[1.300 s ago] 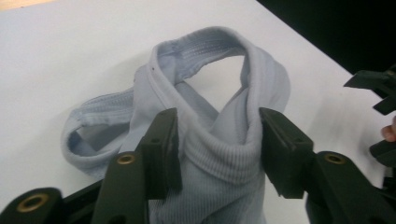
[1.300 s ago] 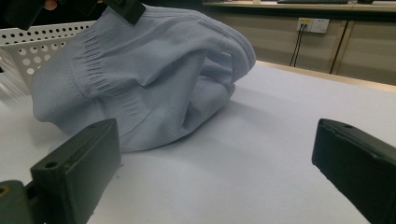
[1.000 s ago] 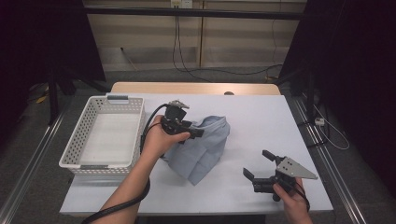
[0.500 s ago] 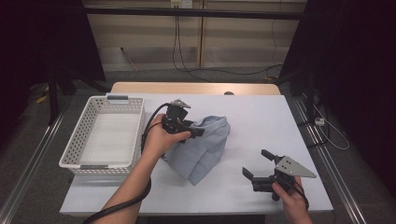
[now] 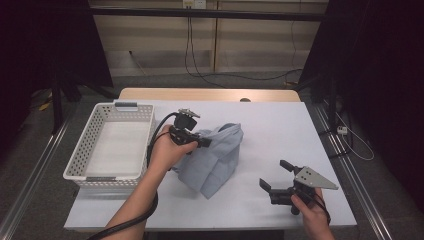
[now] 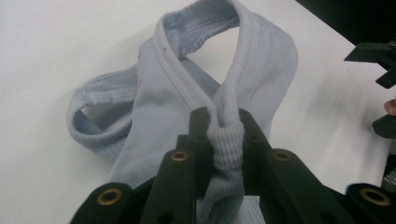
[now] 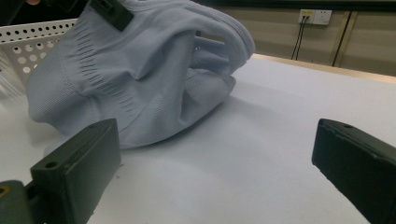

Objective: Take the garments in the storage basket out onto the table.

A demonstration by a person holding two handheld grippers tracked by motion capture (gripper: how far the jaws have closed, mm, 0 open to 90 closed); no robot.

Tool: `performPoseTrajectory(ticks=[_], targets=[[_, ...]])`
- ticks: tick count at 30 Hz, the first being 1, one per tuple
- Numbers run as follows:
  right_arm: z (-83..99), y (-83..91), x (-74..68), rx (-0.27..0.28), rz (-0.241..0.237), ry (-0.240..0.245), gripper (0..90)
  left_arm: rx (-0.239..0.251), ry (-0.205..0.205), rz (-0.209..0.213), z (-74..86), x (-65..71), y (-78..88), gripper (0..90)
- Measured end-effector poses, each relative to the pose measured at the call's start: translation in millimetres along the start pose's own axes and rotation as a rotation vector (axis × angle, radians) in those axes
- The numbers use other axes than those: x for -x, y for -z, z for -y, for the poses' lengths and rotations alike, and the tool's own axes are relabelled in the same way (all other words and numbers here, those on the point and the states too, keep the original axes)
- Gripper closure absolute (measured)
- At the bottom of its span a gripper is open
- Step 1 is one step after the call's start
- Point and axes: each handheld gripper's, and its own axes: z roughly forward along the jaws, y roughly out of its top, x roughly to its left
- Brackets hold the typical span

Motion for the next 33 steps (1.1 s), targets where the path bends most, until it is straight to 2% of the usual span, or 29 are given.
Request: performPoseTrajectory(ticks=[6,11,18,25,33], targets=[[1.3,-2.5,1.5,-0.016,0.003,-0.03,1.0,0.005,0.031,-0.002,4.5,-5.5,9.8,81.3],[0.7,-3.9,0.4,-0.023,0.002,-0.026,1.0,0.01,0.035,-0.003,8.1,-8.4,18.1,81.9],[0.5,-5.8,-2.0,-0.031,0.002,-0.029,1.1,0.025,0.07,0.009,16.2,-12.6,25.6,82.2],[0.3,-8.4,-4.6,-0.054,-0.014,-0.025,1.1,0.019,0.066,0.002,20.8,-16.6,34.9,82.3],[-3.3,-18.2,-7.6,-0.083,-0.026,-0.026,1.1,0.024,0.079,0.005,23.6,-20.4,35.4,82.5]])
